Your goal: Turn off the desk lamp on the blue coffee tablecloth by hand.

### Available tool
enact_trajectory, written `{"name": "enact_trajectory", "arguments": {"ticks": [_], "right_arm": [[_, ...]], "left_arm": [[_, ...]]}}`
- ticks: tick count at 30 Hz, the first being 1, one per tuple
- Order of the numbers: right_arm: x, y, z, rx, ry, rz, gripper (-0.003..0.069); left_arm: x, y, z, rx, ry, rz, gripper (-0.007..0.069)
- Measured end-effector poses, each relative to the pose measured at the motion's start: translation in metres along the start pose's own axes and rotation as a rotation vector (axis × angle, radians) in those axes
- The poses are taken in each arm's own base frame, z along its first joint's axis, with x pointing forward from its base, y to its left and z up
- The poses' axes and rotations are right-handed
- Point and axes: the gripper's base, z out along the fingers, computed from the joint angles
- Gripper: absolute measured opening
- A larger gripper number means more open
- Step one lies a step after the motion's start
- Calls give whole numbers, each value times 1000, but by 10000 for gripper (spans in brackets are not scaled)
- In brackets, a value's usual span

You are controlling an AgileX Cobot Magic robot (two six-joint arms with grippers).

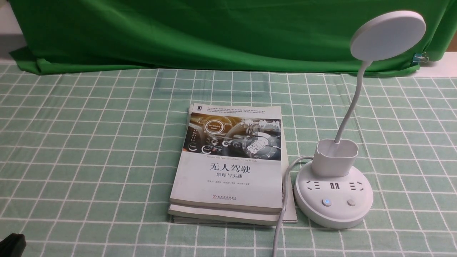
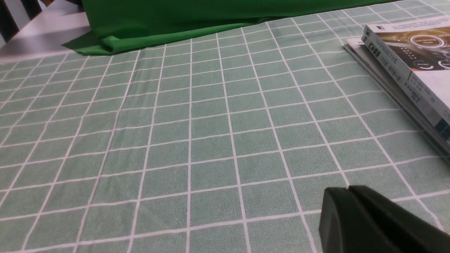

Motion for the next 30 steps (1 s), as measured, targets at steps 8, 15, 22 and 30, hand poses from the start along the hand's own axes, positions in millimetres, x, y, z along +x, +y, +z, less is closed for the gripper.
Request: {"name": "enact_trajectory", "arguments": {"ticks": [8,15,22,30], "right_arm": [[0,0,0,0,0,-1,85],[0,0,0,1,0,-1,113],[0,0,0,1,0,-2,129],[0,0,0,1,0,-2,148]], "left_arm": [[0,0,0,0,0,0,0],[0,0,0,0,0,0,0],[0,0,0,0,0,0,0],[0,0,0,0,0,0,0]]}}
